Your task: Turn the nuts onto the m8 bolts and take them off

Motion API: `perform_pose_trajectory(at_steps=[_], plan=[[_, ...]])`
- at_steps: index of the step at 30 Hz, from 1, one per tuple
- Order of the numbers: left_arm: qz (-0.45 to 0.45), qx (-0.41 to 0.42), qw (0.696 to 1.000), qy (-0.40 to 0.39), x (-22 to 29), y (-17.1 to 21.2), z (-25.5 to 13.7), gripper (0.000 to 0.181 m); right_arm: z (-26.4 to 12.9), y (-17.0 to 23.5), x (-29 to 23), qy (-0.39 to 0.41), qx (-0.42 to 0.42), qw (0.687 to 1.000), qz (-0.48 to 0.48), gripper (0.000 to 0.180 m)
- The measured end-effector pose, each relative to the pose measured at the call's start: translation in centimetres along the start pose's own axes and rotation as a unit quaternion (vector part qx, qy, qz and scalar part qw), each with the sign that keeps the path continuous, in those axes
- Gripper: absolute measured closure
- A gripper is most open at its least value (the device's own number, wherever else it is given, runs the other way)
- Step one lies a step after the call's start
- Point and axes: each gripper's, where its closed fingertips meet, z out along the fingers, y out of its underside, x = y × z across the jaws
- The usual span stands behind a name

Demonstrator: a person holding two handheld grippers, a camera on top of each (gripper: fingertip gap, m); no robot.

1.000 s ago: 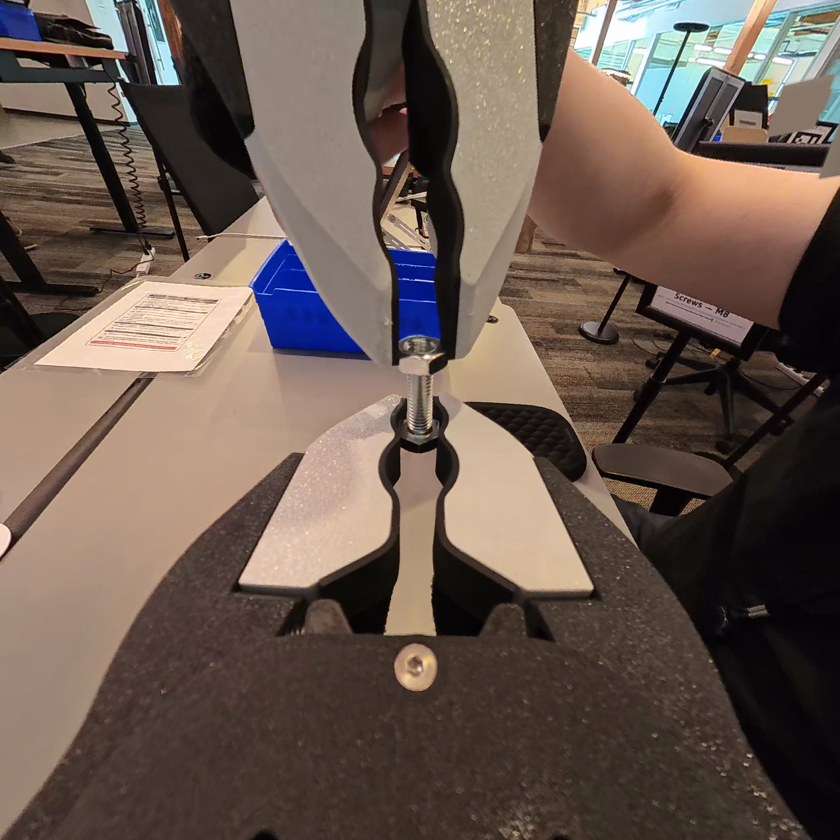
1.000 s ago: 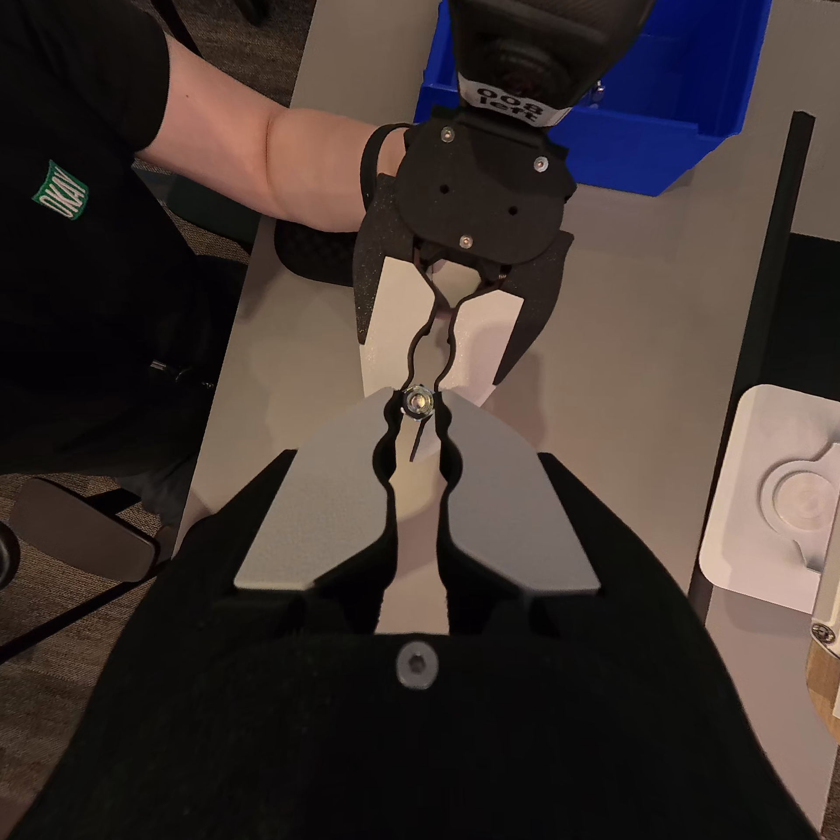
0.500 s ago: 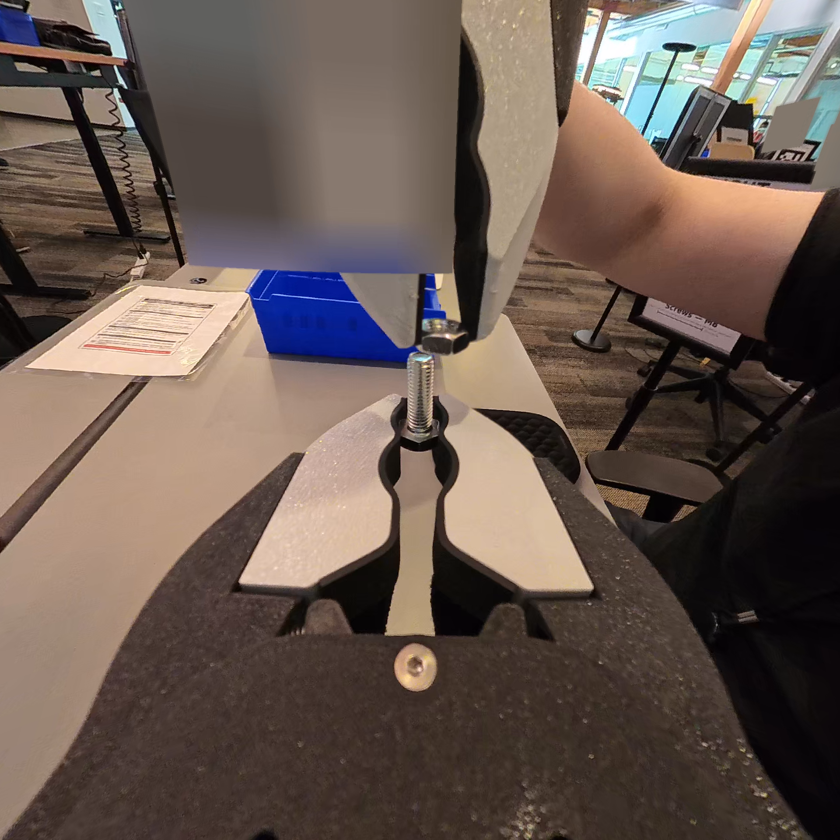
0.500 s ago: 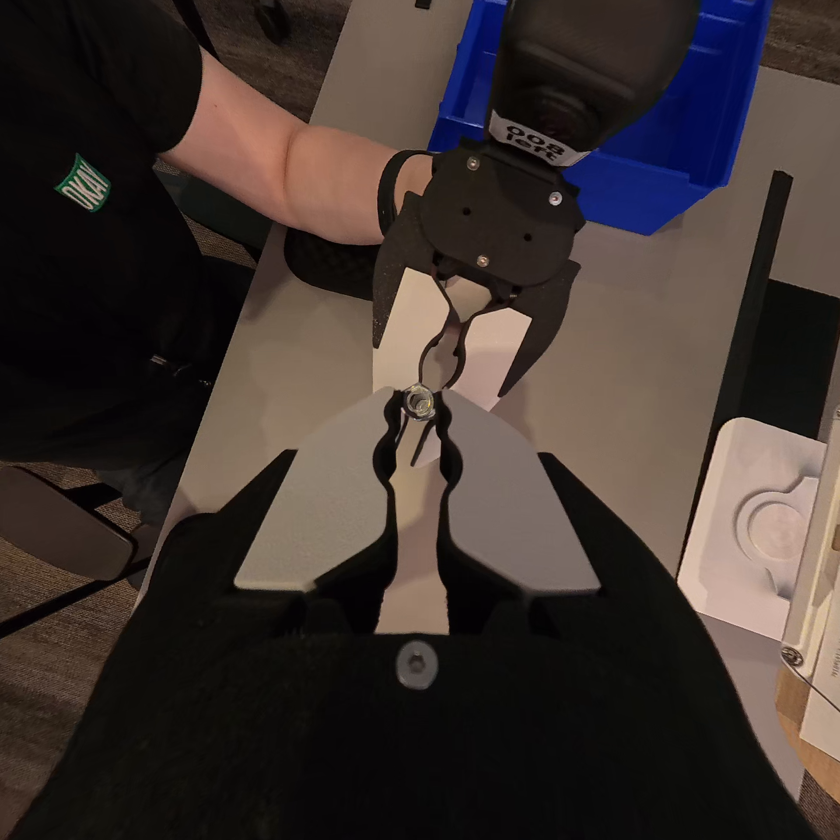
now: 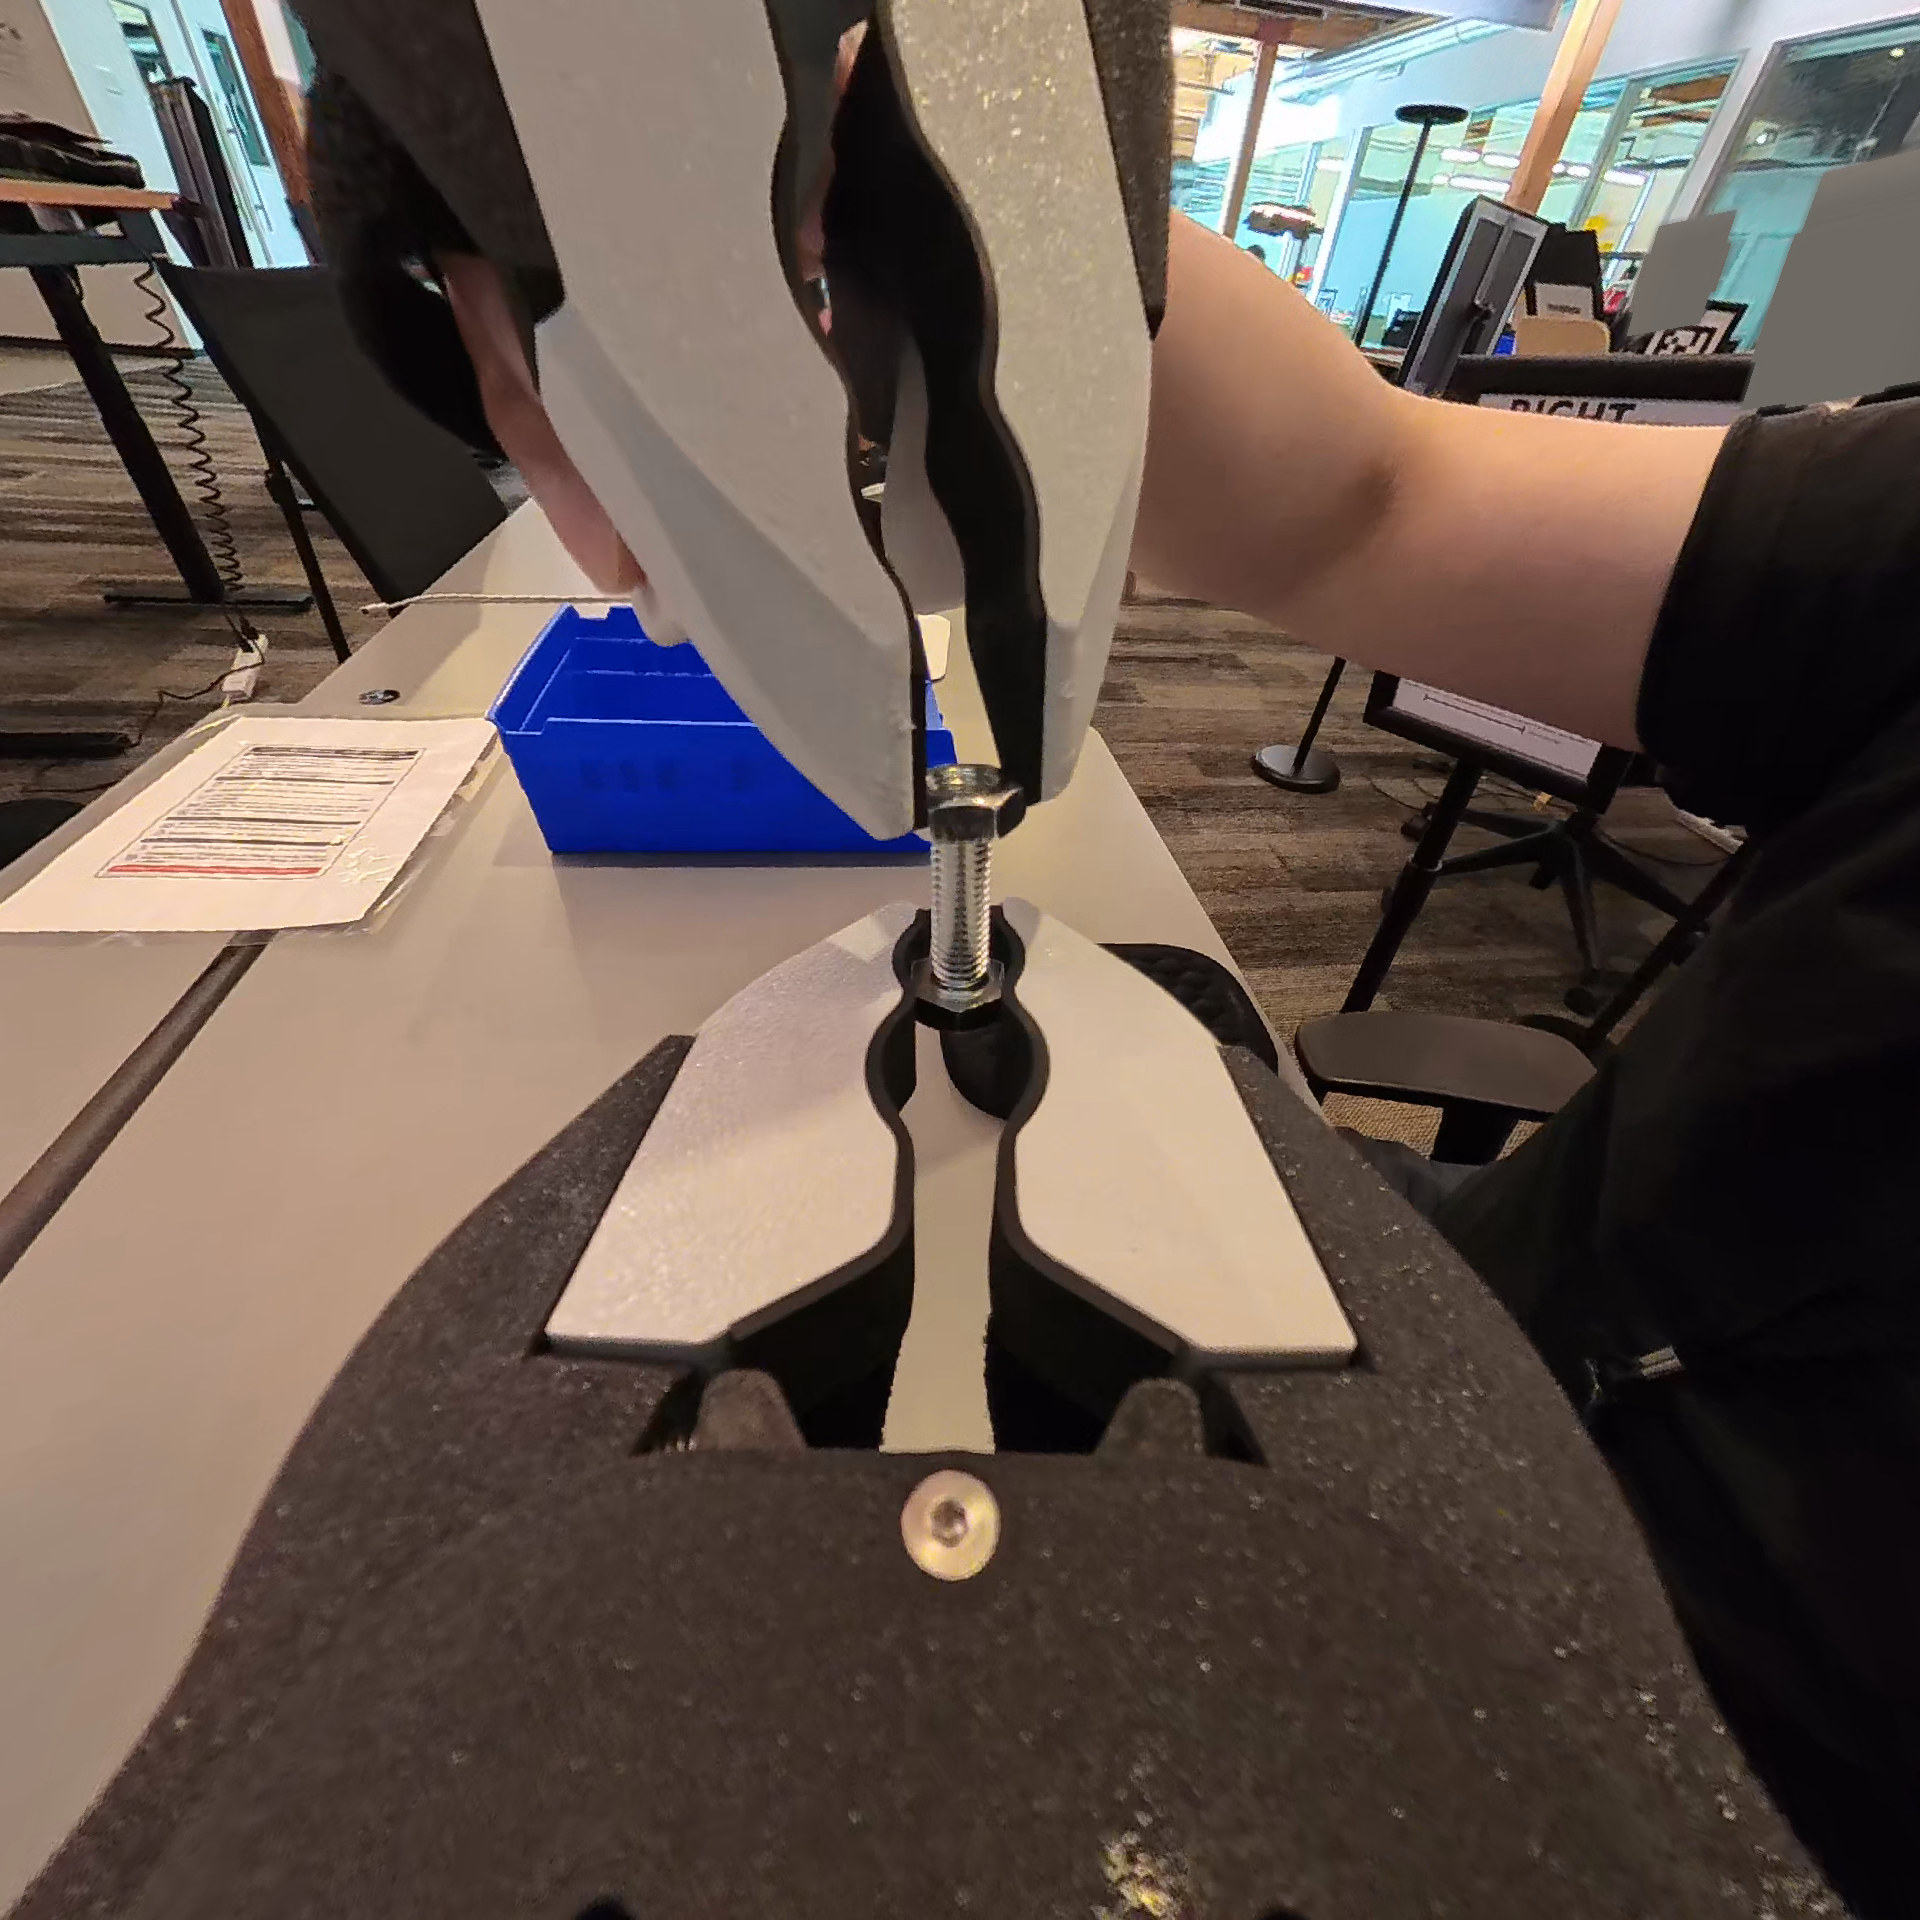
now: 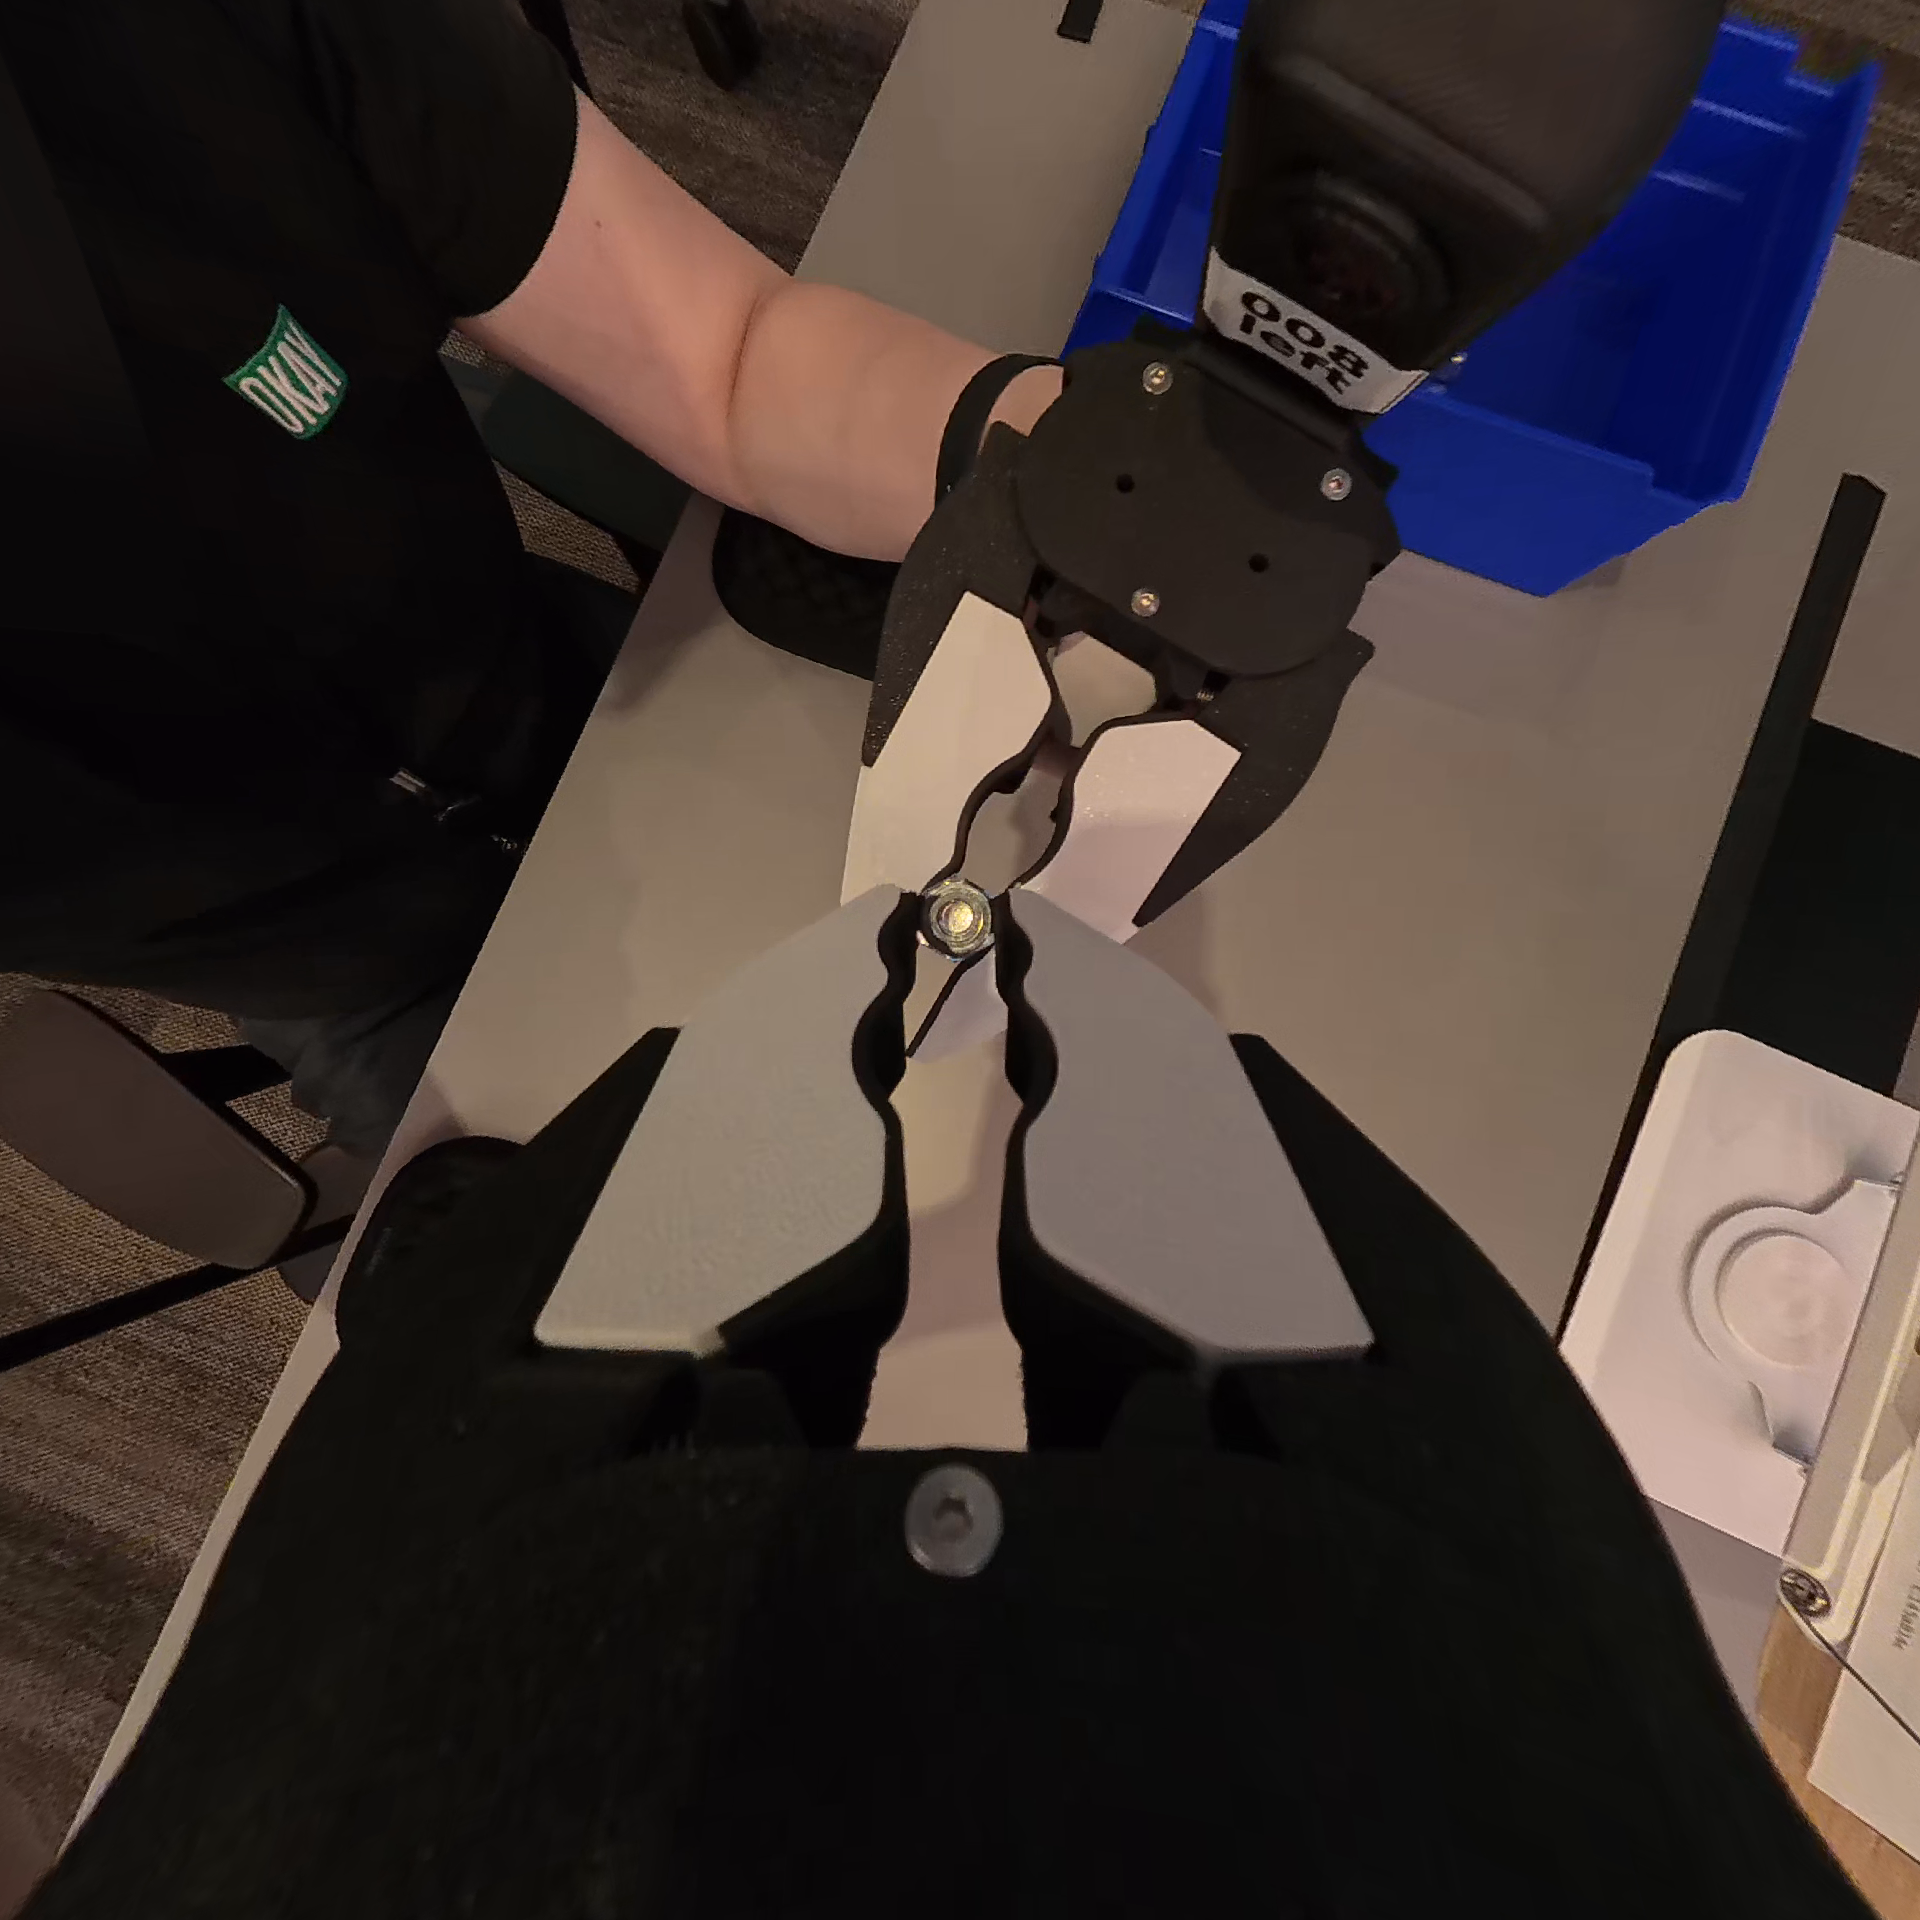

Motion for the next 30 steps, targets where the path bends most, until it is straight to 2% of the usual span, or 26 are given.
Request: perform_pose_trajectory(at_steps=[7, 16, 21, 30], plan=[[-0.023, -0.013, 0.998, -0.060, -2.2, 0.5, -0.3, 0.171, 0.0, 0.8, 1.9, 0.054, -0.016, 0.995, 0.081, 0.166], [-0.041, -0.051, 0.985, -0.162, -5.0, 1.7, -0.5, 0.171, 0.5, 2.0, 4.1, 0.148, -0.007, 0.968, 0.204, 0.166], [-0.051, -0.046, 0.982, -0.177, -5.6, 1.7, -0.8, 0.171, 0.5, 2.1, 4.7, 0.176, 0.019, 0.949, 0.261, 0.166], [-0.047, -0.067, 0.975, -0.207, -6.1, 2.1, -1.0, 0.171, 0.5, 2.5, 4.9, 0.200, 0.010, 0.928, 0.315, 0.166]])
